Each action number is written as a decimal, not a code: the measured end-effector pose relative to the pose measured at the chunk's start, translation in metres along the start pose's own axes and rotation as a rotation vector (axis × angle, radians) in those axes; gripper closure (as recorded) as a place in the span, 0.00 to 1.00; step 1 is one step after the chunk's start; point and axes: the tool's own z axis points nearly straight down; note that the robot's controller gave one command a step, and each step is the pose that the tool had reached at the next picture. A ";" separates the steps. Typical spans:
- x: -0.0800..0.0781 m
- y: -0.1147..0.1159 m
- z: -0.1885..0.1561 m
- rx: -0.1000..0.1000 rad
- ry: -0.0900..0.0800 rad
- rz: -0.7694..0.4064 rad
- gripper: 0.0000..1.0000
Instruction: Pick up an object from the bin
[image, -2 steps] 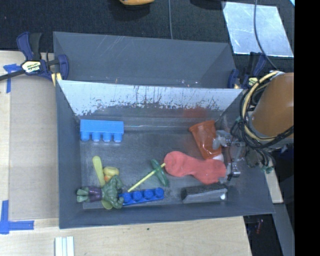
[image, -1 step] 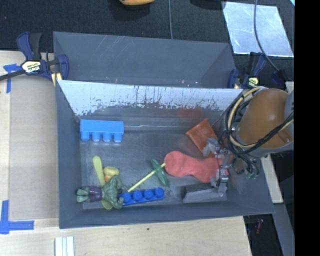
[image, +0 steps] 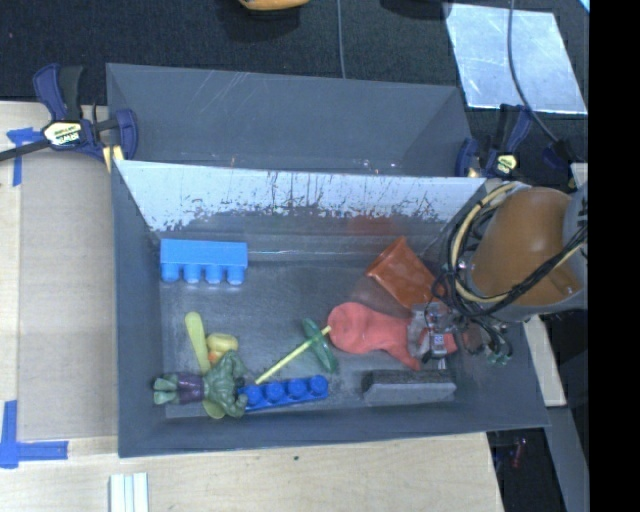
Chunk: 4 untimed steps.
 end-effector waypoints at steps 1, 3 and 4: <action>0.000 0.000 0.000 0.000 0.000 0.000 0.00; 0.000 0.000 0.000 0.000 0.000 -0.001 0.00; 0.000 0.000 0.000 0.000 0.000 -0.002 0.00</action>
Offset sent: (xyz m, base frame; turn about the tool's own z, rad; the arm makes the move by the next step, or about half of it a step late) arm 0.0000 0.0000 0.0000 0.0000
